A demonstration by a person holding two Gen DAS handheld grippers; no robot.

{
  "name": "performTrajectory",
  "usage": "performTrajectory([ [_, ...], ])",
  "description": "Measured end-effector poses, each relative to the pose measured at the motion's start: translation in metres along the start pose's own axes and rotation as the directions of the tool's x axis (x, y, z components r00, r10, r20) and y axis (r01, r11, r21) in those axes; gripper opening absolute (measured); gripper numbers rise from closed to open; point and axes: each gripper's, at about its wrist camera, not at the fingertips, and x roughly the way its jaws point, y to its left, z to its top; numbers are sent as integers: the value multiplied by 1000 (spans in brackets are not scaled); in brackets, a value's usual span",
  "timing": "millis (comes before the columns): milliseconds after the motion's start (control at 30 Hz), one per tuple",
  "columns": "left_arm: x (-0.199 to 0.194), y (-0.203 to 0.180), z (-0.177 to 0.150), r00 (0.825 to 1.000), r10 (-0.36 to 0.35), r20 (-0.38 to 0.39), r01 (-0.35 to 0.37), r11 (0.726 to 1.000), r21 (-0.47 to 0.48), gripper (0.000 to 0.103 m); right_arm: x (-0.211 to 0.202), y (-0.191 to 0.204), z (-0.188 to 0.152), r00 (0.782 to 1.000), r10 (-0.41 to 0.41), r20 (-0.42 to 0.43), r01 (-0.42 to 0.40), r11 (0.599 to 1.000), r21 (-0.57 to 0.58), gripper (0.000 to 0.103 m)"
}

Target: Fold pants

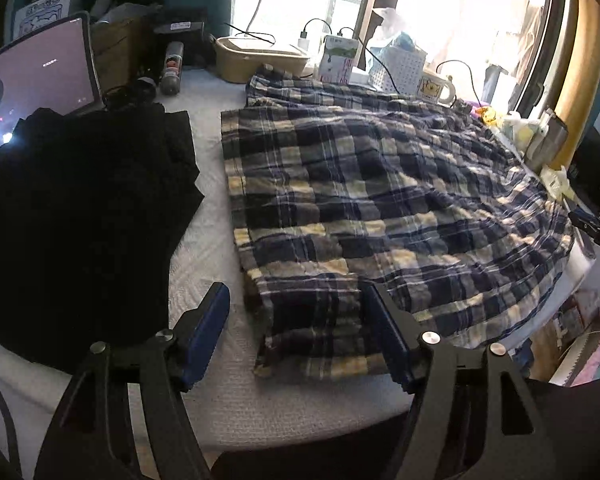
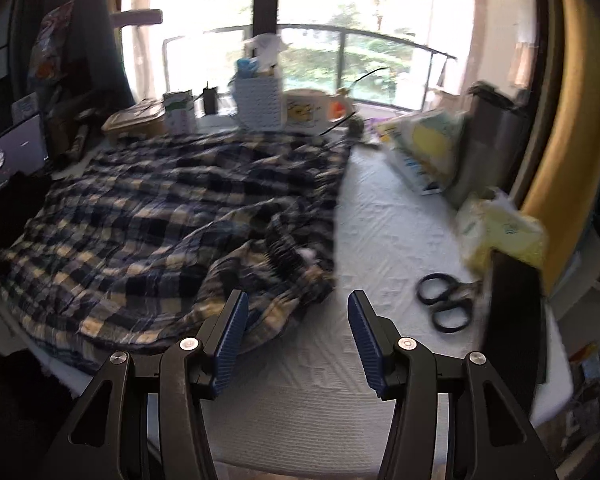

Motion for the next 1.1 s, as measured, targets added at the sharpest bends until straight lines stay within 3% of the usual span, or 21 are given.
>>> performTrajectory([
  [67, 0, -1, -1, 1000, 5, 9, -5, 1000, 12, 69, 7, 0, -1, 1000, 7, -1, -7, 1000, 0, 57],
  [133, 1, -4, -1, 1000, 9, 12, -9, 1000, 30, 56, 12, 0, 2, 1000, 21, 11, -21, 1000, 10, 57],
  [200, 1, -6, -2, 1000, 10, 12, -11, 999, 44, 50, 15, 0, 6, 999, 26, 24, -27, 1000, 4, 57],
  [233, 2, -7, -2, 1000, 3, 9, -3, 999, 48, 41, 17, 0, 10, 999, 26, 28, -26, 1000, 0, 58],
  [333, 2, -9, -2, 1000, 0, 7, 0, 998, 61, 33, 22, 0, 23, 999, 39, 34, -39, 999, -23, 58],
  [567, 2, -9, -3, 1000, -16, 3, 16, 998, 62, 19, 65, 6, 31, 990, 70, -120, -78, 995, -67, 58],
  [600, 1, -10, -3, 1000, -19, 4, 19, 998, 62, 15, 68, 8, 28, 989, 65, -133, -75, 994, -74, 49],
  [633, 1, -10, -3, 1000, -24, 1, 24, 998, 63, 12, 68, 11, 24, 990, 33, -135, -46, 994, -96, 26],
  [767, -8, -10, 0, 998, -54, 13, 53, 997, 61, 9, 35, 7, 19, 995, -65, -80, 58, 995, -82, 22],
  [933, -24, -5, 9, 995, -97, 30, 95, 994, 63, 9, -14, -9, 10, 993, -107, -44, 108, 994, 10, 22],
  [1033, -25, -2, 9, 995, -92, 24, 90, 993, 82, 9, -18, -16, 3, 990, -126, -57, 128, 991, 47, 22],
  [1100, -15, 3, 5, 996, -82, -25, 84, 993, 86, 9, -4, -20, -6, 990, -119, -78, 124, 990, 71, 22],
])
